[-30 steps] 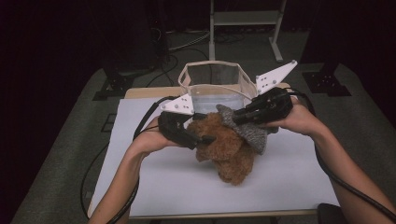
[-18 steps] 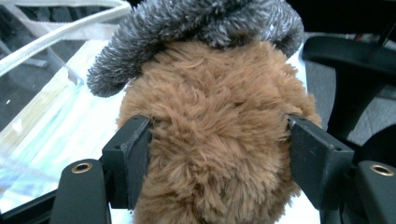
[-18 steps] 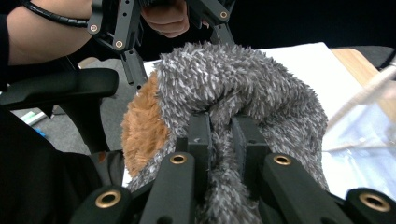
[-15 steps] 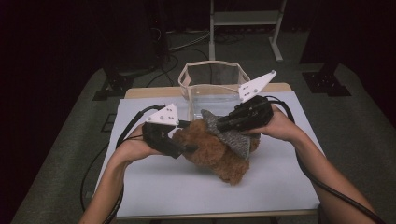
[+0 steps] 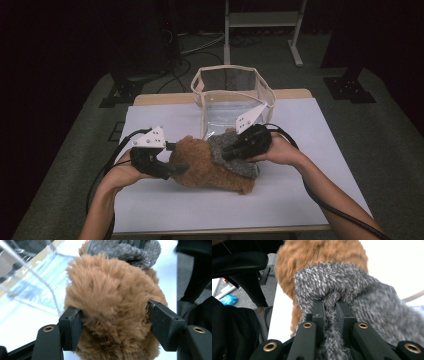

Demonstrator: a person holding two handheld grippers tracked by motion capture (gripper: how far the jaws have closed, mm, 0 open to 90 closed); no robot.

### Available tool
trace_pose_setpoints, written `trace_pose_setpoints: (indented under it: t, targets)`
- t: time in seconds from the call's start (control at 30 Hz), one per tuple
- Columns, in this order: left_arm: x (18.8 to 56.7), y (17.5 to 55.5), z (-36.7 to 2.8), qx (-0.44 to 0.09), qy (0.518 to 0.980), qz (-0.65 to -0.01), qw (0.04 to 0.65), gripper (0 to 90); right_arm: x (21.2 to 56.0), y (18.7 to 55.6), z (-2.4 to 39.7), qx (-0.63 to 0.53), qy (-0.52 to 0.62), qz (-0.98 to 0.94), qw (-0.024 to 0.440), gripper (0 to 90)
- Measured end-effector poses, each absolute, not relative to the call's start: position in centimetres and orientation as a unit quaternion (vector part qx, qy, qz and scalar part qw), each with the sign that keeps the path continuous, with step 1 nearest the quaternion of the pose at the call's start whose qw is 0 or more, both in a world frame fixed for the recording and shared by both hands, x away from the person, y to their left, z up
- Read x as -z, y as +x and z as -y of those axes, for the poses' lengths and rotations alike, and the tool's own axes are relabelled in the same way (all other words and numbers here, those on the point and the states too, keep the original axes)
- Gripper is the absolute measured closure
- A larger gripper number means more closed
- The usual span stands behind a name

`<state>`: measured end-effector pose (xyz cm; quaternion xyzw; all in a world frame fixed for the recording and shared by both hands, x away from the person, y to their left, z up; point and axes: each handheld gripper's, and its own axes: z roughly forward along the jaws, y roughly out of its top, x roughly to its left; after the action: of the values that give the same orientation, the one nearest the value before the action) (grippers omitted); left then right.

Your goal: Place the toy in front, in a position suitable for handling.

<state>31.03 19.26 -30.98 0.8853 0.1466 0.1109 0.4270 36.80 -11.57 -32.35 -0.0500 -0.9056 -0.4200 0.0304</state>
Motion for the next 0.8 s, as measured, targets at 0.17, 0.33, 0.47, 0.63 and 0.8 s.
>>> trace_pose_setpoints:
  t: [0.17,0.33,0.47,0.63,0.8]
  targets:
    - [30.9,30.6,-20.1,-0.130,0.878,-0.153,0.434,31.7,33.8,36.7,11.3,0.420,-0.055,0.905,0.039,78.8]
    - [31.4,30.2,-20.2,-0.125,0.881,-0.143,0.434,31.7,34.7,36.5,10.9,0.416,-0.052,0.907,0.042,78.8]
    - [33.3,30.3,-19.9,-0.102,0.895,-0.141,0.412,31.7,34.9,36.3,11.0,0.413,-0.051,0.908,0.041,78.7]
    - [34.2,30.4,-20.5,-0.110,0.895,-0.155,0.404,32.0,35.0,36.5,12.8,0.408,-0.069,0.910,0.028,78.6]
    - [33.3,30.2,-20.9,-0.132,0.896,-0.155,0.396,31.9,35.4,37.1,14.2,0.413,-0.099,0.905,0.022,78.6]
